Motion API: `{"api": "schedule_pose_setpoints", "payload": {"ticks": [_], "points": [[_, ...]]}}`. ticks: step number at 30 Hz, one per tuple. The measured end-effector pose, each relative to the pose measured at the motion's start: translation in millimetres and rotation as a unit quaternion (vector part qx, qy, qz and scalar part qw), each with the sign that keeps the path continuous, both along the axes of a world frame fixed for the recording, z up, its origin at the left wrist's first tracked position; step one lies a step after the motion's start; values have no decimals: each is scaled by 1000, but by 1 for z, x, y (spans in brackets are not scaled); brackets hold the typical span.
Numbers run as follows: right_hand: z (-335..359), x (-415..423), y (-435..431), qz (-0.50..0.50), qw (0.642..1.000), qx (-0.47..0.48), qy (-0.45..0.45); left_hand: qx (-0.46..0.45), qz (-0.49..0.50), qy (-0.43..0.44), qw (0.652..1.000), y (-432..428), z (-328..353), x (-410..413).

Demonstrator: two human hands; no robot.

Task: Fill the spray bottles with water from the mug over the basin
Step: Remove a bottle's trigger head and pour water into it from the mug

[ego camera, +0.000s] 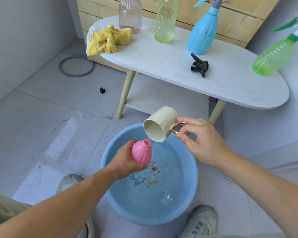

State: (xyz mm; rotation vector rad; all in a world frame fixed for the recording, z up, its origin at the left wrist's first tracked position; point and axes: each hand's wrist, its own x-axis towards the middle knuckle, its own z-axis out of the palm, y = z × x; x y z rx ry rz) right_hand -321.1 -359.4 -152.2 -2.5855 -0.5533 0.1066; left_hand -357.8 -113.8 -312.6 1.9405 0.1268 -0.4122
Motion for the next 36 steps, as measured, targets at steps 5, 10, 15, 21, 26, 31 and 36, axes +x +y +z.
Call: {"api": "schedule_pose_setpoints", "payload": {"ticks": [5, 10, 15, 21, 26, 31, 36], "points": [[2, 0, 1, 8, 1000, -3, -8, -1, -2, 2, 1000, 0, -1, 0], [0, -1, 1, 28, 999, -8, -34, -1, 0, 1, 1000, 1, -1, 1], [0, 0, 2, 42, 997, -19, -57, 5, -3, 1, 1000, 1, -1, 0], [-5, 0, 1, 71, 991, -22, -109, 2, -2, 2, 1000, 1, -1, 0], [-9, 2, 1, 121, 978, -30, -166, 1, -1, 3, 1000, 1, -1, 0], [-14, 1, 1, 157, 961, -52, -224, 5, -1, 4, 1000, 1, 0, 0], [-21, -7, 12, 16, 994, 32, -106, 2, 2, 6, 1000, 3, 0, -1]]}}
